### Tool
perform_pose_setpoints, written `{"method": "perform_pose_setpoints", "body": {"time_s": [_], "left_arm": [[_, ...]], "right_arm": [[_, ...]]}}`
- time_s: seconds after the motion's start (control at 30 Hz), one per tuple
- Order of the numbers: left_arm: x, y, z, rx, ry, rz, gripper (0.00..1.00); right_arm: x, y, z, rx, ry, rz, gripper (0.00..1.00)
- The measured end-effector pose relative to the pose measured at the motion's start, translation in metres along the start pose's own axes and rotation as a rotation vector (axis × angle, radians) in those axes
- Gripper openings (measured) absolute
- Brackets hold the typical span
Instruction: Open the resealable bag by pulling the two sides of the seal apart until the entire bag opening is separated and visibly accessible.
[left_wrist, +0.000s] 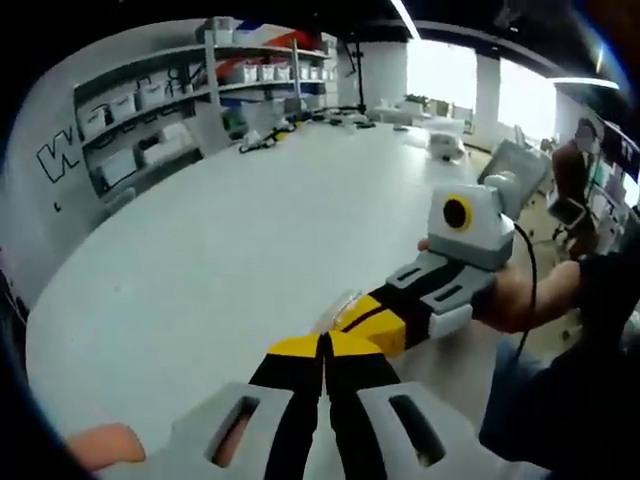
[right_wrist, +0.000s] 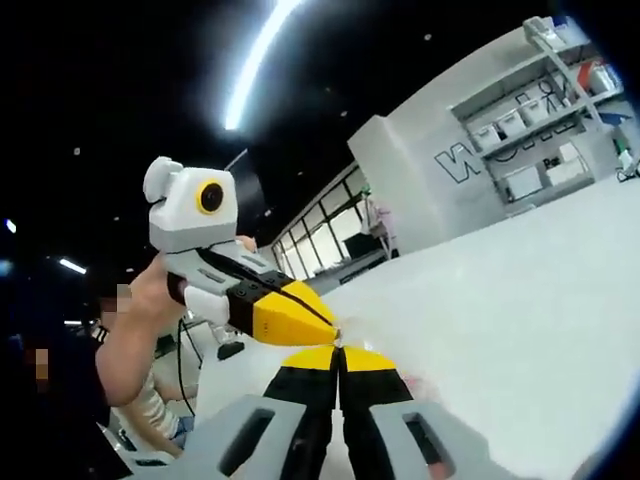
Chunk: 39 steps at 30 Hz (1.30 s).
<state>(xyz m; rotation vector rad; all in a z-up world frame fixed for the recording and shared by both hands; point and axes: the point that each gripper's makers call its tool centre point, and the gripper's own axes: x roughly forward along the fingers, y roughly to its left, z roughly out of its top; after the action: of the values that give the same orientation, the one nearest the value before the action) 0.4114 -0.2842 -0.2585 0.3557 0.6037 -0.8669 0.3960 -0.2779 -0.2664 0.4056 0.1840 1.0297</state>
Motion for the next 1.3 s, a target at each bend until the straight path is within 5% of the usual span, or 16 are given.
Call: {"method": "perform_pose_setpoints", "body": {"time_s": [0.67, 0.73, 0.8, 0.83, 0.9, 1.3], "left_arm": [[0.004, 0.0, 0.002, 0.043, 0.001, 0.049, 0.0], [-0.003, 0.021, 0.0, 0.124, 0.032, 0.166, 0.0], [-0.004, 0.007, 0.003, -0.003, -0.014, 0.046, 0.0], [-0.006, 0.008, 0.008, -0.023, -0.051, 0.038, 0.0], [-0.006, 0.013, -0.002, 0.043, 0.002, 0.086, 0.0], [-0.007, 0.013, -0.002, 0.034, -0.006, 0.077, 0.0]], "right_arm": [[-0.005, -0.007, 0.002, -0.012, 0.011, -0.081, 0.0], [-0.009, -0.015, 0.001, -0.038, 0.017, -0.118, 0.0], [-0.014, -0.016, 0.002, 0.043, 0.004, -0.09, 0.0], [-0.016, -0.022, 0.004, 0.024, -0.009, -0.111, 0.0], [-0.014, -0.02, 0.003, 0.003, 0.005, -0.115, 0.0], [-0.014, -0.021, 0.004, 0.002, 0.001, -0.116, 0.0]]}}
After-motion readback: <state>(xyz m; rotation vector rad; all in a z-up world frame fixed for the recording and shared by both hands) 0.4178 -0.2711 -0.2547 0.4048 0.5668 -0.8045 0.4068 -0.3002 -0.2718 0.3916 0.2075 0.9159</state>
